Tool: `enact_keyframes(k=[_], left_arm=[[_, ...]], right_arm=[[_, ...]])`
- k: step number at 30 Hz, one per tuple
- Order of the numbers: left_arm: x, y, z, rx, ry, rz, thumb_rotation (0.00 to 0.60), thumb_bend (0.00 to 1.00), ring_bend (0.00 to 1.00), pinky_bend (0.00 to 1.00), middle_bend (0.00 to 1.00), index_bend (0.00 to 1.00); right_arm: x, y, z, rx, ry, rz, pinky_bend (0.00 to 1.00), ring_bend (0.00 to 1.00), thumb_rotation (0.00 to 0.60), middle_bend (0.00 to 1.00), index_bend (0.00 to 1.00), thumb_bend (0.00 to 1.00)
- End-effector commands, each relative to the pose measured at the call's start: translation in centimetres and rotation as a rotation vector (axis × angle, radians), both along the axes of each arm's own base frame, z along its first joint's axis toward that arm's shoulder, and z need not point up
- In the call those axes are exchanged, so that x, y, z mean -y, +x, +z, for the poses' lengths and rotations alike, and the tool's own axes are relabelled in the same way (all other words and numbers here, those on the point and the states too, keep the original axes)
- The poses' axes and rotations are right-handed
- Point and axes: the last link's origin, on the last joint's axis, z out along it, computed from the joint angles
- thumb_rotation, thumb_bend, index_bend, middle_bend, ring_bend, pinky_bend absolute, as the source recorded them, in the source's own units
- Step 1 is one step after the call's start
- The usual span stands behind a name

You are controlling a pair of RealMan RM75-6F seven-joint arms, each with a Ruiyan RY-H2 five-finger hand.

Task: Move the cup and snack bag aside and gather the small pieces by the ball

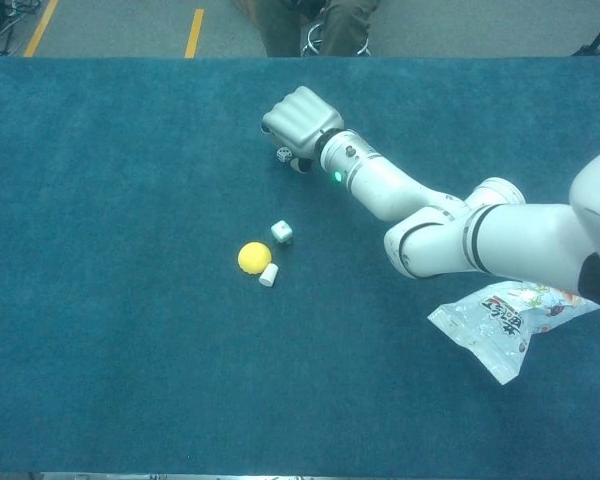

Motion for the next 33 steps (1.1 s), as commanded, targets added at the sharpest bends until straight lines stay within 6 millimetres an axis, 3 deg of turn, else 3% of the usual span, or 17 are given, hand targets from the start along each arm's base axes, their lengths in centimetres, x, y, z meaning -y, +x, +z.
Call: enact_keyframes(k=[1, 7, 19, 33], left_arm=[[0.0, 0.0, 0.0, 0.0, 0.0, 0.001, 0.6, 0.31, 0.34, 0.5, 0.5, 0.55], [0.0, 0.0, 0.0, 0.0, -0.001, -0.001, 0.6, 0.31, 0.34, 0.5, 0.5, 0.55], [-0.2, 0.1, 0.0, -0.004, -0.003, -0.006, 0.6, 0.31, 0.34, 0.5, 0.5, 0.55], [-1.8, 1.8, 0.3, -0.039, -0.011, -0.064, 0.6, 0.31, 0.34, 0.5, 0.5, 0.55]], right_arm=[[0.0, 0.0, 0.0, 0.002, -0.002, 0.002, 0.41, 0.31, 0.6, 0.45, 0.53, 0.25], [0.0, 0.1, 0.1, 0.014, -0.008, 0.011, 0.41, 0.31, 0.6, 0.46, 0.59, 0.25], [-0.7, 1.0, 0.8, 0.143, 0.032, 0.015, 0.41, 0.32, 0.6, 0.46, 0.6, 0.25], [-6.0, 0.4, 3.4, 0.216, 0.176, 0.085, 0.41, 0.32, 0.6, 0.46, 0.6, 0.25]])
